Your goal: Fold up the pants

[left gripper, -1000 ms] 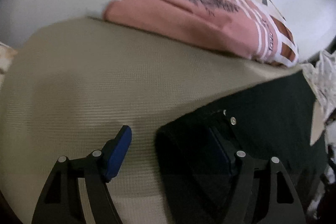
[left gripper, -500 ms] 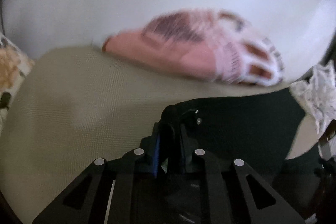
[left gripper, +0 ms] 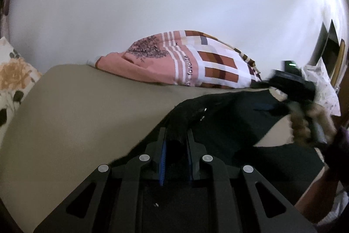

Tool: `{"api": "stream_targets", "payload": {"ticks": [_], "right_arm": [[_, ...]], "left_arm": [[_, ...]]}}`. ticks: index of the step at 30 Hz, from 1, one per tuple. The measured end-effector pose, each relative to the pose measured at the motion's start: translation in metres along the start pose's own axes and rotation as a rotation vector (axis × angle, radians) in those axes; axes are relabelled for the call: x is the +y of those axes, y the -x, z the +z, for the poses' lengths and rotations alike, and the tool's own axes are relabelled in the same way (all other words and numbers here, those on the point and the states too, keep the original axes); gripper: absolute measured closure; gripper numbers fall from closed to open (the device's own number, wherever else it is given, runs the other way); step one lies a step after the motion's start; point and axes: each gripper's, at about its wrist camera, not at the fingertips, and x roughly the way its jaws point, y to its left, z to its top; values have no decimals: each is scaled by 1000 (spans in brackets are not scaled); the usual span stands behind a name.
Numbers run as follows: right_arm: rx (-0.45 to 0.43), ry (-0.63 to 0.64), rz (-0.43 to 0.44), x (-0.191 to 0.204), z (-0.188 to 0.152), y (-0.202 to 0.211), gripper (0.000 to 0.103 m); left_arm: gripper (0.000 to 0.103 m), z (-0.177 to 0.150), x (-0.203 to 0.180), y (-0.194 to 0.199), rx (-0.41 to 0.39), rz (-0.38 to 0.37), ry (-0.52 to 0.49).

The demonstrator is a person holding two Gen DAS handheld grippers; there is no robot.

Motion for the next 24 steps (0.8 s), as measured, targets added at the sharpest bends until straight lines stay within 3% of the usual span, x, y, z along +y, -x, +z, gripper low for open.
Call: {"api": "stream_targets", "payload": {"ticks": [2, 4, 5, 6, 8, 10, 15, 19, 24], "right_arm": [[35, -48, -10, -6, 14, -22, 24], [57, -100, -37, -15, 24, -40, 45], [72, -105, -45, -19, 27, -48, 77], [78, -103, -92, -22, 29, -56, 97], [51, -124, -81, -25, 21, -53, 97], [9, -65, -103, -19, 7, -40, 97], [-91, 78, -138, 3, -68, 21, 97], [-67, 64, -117, -4, -126, 47, 97], [3, 17, -136, -27, -192, 52, 97]], "left_arm": [[88, -5, -4, 4, 4, -10, 25], [87, -8, -5, 6, 13, -14, 43], [87, -11, -5, 6, 18, -14, 53], [87, -12, -6, 5, 31, -21, 59], [87, -17, -5, 6, 52, -18, 82], [87, -22, -1, 10, 66, -18, 116], [86, -44, 14, 31, 112, -4, 201], [86, -71, 20, 43, 179, 23, 248], [85, -112, 23, 55, 254, 83, 300]]}}
